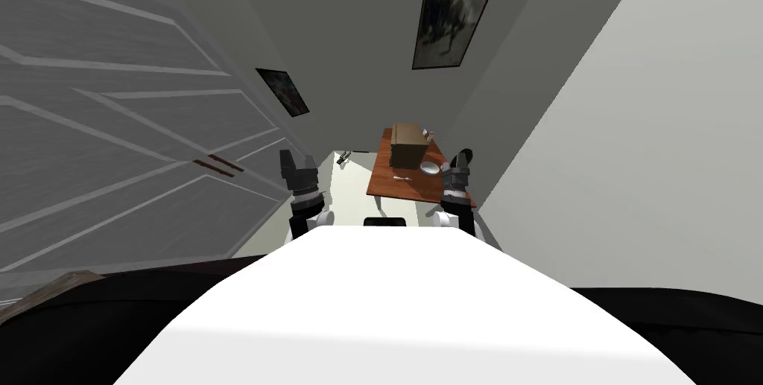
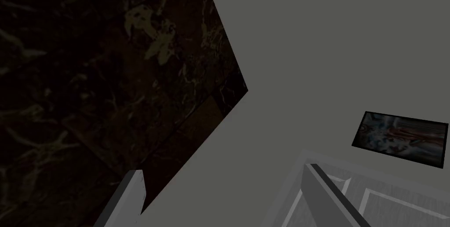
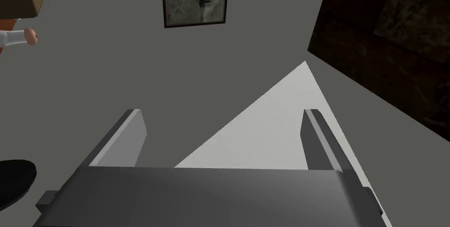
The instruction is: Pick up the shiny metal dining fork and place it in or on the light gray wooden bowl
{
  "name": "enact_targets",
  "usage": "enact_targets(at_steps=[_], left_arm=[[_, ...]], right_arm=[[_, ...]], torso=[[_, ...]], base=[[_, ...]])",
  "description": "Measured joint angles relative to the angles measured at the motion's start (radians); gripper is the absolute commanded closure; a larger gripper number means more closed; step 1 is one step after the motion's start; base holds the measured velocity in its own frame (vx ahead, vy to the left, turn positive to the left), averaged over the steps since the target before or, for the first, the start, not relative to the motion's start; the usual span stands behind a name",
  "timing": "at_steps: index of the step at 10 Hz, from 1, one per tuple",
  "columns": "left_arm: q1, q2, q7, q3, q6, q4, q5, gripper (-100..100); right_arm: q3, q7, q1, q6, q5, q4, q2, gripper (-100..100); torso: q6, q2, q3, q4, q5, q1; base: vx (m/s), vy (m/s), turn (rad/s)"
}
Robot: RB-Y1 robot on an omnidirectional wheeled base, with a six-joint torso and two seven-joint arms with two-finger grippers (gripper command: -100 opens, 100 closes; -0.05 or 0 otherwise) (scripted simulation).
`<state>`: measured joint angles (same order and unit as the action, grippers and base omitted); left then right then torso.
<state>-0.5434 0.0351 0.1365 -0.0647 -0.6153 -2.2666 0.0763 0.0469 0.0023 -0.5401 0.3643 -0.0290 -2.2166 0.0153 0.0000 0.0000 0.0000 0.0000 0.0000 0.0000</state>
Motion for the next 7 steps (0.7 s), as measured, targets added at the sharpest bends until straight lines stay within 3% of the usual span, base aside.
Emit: enact_targets(at_steps=[7], left_arm=[[0.0,0.0,0.0,0.0,0.0,0.0,0.0,0]], right_arm=[[-0.045,0.019,-0.012,-0.026,-0.049,0.106,-0.182,-100]], torso=[[0.0,0.001,0.001,0.0,0.0,0.002]], base=[[-0.015,0.041,0.128]])
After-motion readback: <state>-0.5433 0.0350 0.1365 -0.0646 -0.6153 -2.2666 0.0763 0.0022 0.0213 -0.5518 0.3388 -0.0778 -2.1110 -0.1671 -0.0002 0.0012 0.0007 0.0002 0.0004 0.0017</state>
